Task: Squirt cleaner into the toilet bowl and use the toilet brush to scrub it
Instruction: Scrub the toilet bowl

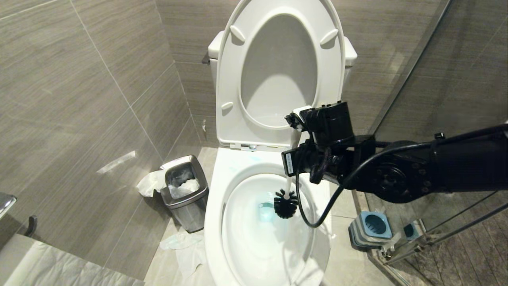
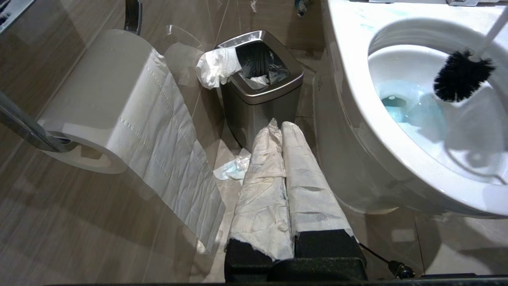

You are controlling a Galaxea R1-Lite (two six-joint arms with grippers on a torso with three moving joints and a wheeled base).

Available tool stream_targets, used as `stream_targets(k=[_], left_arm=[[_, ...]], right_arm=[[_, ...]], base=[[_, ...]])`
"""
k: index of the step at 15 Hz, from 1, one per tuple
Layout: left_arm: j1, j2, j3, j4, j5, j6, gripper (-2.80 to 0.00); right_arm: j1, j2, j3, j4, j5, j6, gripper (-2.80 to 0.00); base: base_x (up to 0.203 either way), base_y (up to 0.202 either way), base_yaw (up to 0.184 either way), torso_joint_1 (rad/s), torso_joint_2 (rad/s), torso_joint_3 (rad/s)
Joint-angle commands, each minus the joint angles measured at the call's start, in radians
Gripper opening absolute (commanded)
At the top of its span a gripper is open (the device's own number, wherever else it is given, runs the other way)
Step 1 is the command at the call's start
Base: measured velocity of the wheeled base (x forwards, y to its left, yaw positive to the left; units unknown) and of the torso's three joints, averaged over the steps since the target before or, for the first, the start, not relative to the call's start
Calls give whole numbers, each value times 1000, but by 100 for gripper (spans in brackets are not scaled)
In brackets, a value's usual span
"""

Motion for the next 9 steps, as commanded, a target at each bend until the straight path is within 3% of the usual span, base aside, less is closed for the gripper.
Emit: stream_targets(k=[1, 5, 9], left_arm=[[0, 0, 2, 0, 1, 0, -280], [0, 0, 2, 0, 0, 0, -280], [0, 0, 2, 0, 0, 0, -280]], right_arm=[[0, 91, -73, -2, -2, 0, -280], [40, 170, -201, 5, -8, 0, -280], [95, 178, -206, 15, -5, 0, -280]], base=[[0, 0, 0, 0, 0, 0], [0, 0, 0, 0, 0, 0], [0, 0, 0, 0, 0, 0]])
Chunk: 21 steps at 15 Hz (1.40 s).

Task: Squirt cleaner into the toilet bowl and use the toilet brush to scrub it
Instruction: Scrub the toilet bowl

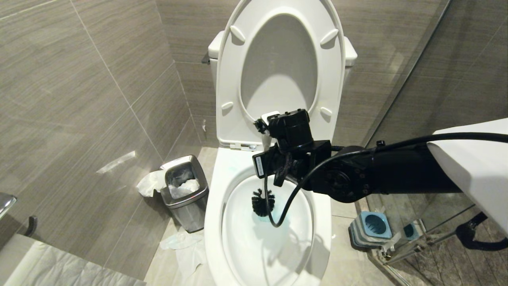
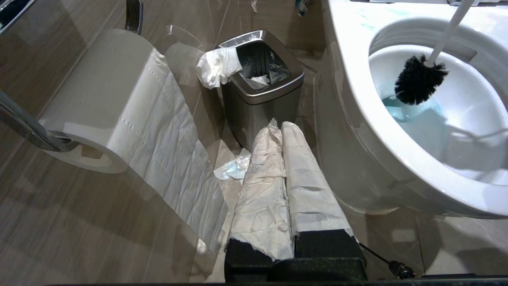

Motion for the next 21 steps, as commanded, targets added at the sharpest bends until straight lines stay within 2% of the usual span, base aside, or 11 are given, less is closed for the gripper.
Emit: stream_targets(k=[1, 6, 11, 13, 16, 21], left_arm=[[0, 0, 2, 0, 0, 0, -280], [0, 0, 2, 0, 1, 0, -280], [0, 0, 2, 0, 0, 0, -280], [0, 0, 2, 0, 0, 0, -280], [0, 0, 2, 0, 0, 0, -280], [0, 0, 2, 0, 0, 0, -280]], right_arm=[[28, 12, -1, 2, 0, 1, -280], [97, -41, 68, 2, 3, 9, -280], [130, -183, 235, 1, 3, 13, -280], [129, -235, 312, 1, 1, 52, -280], [96, -294, 412, -1, -3, 80, -280], [-8, -307, 413, -5, -16, 77, -280]], base=[[0, 0, 0, 0, 0, 0], [0, 0, 0, 0, 0, 0], [0, 0, 0, 0, 0, 0], [0, 0, 0, 0, 0, 0], [0, 0, 0, 0, 0, 0], [0, 0, 0, 0, 0, 0]])
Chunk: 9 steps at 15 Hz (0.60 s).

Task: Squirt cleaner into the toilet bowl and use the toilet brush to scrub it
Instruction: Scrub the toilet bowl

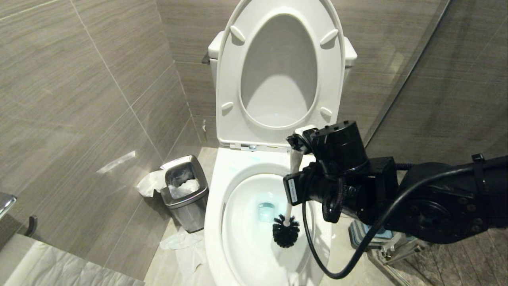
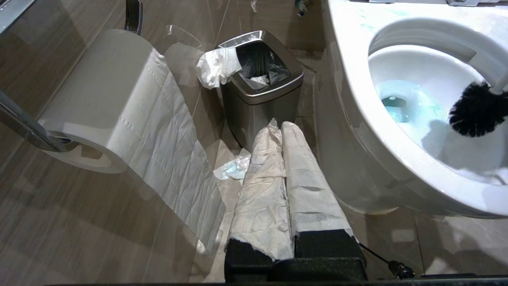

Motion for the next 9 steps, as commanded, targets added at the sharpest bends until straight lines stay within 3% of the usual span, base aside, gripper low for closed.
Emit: stream_targets(k=[1, 9], left_arm=[[0, 0, 2, 0, 1, 0, -280], [0, 0, 2, 0, 0, 0, -280]], right_arm=[[-43, -3, -10, -3, -7, -2, -280], [-89, 215, -270, -1, -27, -22, -280]], base=[[0, 0, 0, 0, 0, 0], [0, 0, 0, 0, 0, 0]])
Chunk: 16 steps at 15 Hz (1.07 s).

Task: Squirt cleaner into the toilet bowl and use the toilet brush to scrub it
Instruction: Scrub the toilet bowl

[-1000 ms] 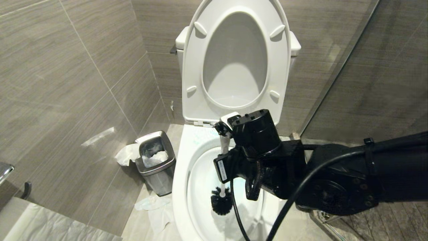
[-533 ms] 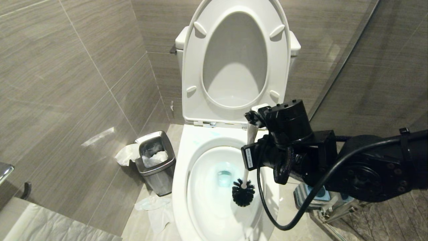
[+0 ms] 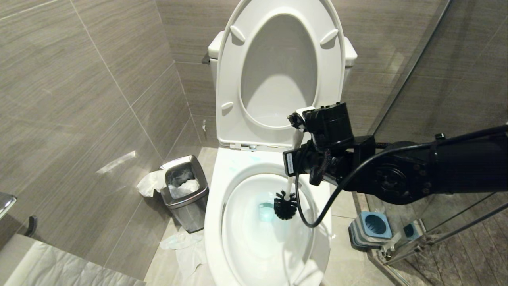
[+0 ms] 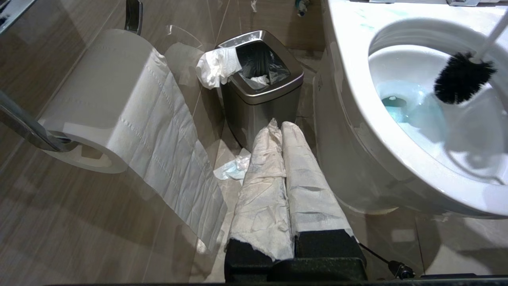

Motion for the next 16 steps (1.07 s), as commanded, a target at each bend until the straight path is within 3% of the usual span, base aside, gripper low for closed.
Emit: stream_targets(k=[1, 7, 13, 16], left_arm=[[0, 0, 2, 0, 0, 0, -280], [0, 0, 2, 0, 0, 0, -280], [0, 0, 2, 0, 0, 0, -280], [0, 0, 2, 0, 0, 0, -280]], right_arm=[[1, 115, -104, 0, -6, -5, -280], [48, 235, -275, 4, -15, -41, -280], [155, 218, -247, 0, -12, -15, -280], [193, 163, -160, 0, -10, -11, -280]], base=[[0, 0, 0, 0, 0, 0], [0, 0, 0, 0, 0, 0], [0, 0, 0, 0, 0, 0], [0, 0, 0, 0, 0, 0]])
